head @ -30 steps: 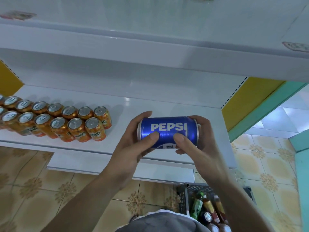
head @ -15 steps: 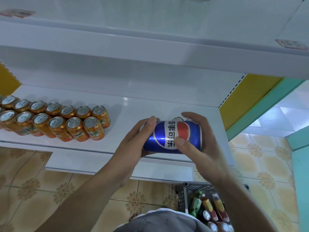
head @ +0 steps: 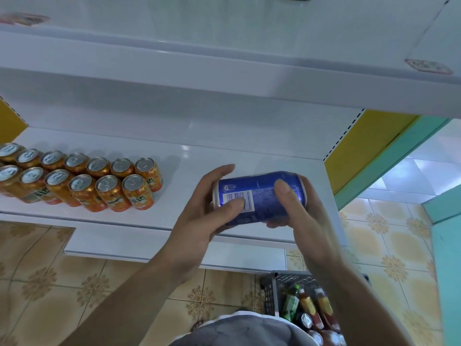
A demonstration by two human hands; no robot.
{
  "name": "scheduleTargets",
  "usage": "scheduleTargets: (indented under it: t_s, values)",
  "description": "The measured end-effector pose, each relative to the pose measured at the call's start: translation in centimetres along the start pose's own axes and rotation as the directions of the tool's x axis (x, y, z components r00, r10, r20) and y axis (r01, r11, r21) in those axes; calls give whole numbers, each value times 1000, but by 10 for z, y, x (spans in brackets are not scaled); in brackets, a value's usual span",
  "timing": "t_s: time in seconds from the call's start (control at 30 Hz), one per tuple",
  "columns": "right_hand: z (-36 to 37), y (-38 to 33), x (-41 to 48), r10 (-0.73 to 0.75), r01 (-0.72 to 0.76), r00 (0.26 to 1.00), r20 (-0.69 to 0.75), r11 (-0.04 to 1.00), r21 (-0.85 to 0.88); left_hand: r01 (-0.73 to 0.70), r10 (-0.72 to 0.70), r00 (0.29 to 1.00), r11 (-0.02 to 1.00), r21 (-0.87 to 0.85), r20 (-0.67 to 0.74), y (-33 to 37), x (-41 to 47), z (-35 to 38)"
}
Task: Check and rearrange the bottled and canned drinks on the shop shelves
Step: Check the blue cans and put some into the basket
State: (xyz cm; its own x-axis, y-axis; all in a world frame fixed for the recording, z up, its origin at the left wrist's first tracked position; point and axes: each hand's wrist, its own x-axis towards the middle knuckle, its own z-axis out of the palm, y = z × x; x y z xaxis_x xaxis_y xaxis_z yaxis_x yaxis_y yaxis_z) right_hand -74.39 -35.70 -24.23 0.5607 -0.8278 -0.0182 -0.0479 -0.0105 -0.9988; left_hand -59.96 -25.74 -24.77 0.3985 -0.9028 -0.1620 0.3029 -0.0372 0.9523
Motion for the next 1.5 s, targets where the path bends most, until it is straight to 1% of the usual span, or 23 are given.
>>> scheduleTargets:
  t_s: [0.1, 0.17, 0.23, 0.27, 0.3, 0.33, 0.37, 0.43, 0.5, 0.57, 0.63, 0.73, 0.83, 0.9, 0.93, 1.0, 1.07, 1.13, 1.2, 1.27, 1.37, 1.43, 1.5]
  values:
    - [-3, 2, -2, -63, 64, 994, 93, 998, -6, 32, -32, 998, 999, 4, -58, 5, 1, 0]
    - [-1, 3, -1, -84, 86, 995, 48, 996, -31, 50, -48, 998, 998, 40, -45, 4, 1, -1]
    - [4, 3, 1, -44, 42, 998, -45, 998, -41, 14, -14, 1000, 999, 40, -18, 4, -1, 1]
    - [5, 4, 1, -8, 6, 997, -70, 999, -35, -10, 11, 1000, 999, 44, -21, 3, -2, 2]
    - [5, 4, 1, 18, -20, 998, -65, 999, -33, -25, 27, 999, 998, 55, -39, 3, -2, 3]
    - [4, 3, 0, 28, -29, 999, -27, 999, -38, -20, 24, 998, 998, 59, -66, 4, -1, 4]
    - [2, 3, -1, 27, -25, 999, 23, 999, -48, 8, -4, 995, 999, 37, -97, 4, 1, 6]
    - [-2, 2, -2, 1, 2, 996, 87, 999, -40, 123, -134, 981, 989, -79, -139, 4, 5, 9]
    - [-5, 3, -2, -27, 28, 997, 71, 999, -20, 252, -268, 955, 959, -131, -126, 5, 6, 14]
    - [-6, 4, -2, -36, 36, 999, 11, 999, -12, 336, -347, 933, 934, -123, -89, 4, 7, 20]
    - [-7, 5, -2, -30, 28, 999, -44, 999, -32, 372, -386, 920, 915, -158, -67, 0, 8, 25]
    - [-12, 11, -2, -30, 23, 997, -74, 995, -95, 420, -445, 894, 875, -240, -59, -10, 11, 30]
    - [-16, 17, -3, -56, 47, 997, -44, 984, -174, 436, -492, 868, 821, -367, -70, -25, 12, 37]
    - [-20, 24, -5, -52, 50, 999, 0, 973, -225, 419, -511, 849, 803, -424, -131, -41, 11, 41]
    - [-23, 29, -6, -46, 51, 999, 27, 966, -255, 413, -514, 840, 814, -407, -174, -50, 9, 42]
    - [-31, 42, -8, -49, 79, 994, 98, 939, -336, 434, -502, 826, 856, -279, -255, -70, 3, 43]
    - [-38, 55, -11, -21, 91, 984, 174, 912, -400, 468, -498, 804, 867, -170, -325, -89, -6, 44]
    - [-43, 71, -16, 13, 107, 968, 252, 885, -454, 498, -510, 761, 855, -144, -401, -107, -17, 46]
    - [-47, 85, -26, 70, 118, 947, 314, 832, -542, 534, -529, 716, 835, -131, -455, -126, -30, 48]
    - [-52, 95, -42, 151, 91, 931, 332, 784, -614, 581, -543, 708, 811, -66, -451, -144, -45, 51]
    - [-62, 113, -67, 223, 21, 925, 308, 780, -626, 621, -550, 724, 783, 45, -415, -172, -65, 56]
    - [-66, 128, -83, 277, 5, 910, 308, 736, -677, 625, -545, 720, 779, 60, -430, -190, -79, 59]
    - [-71, 144, -101, 326, -18, 903, 280, 681, -733, 610, -531, 742, 787, 86, -409, -207, -92, 62]
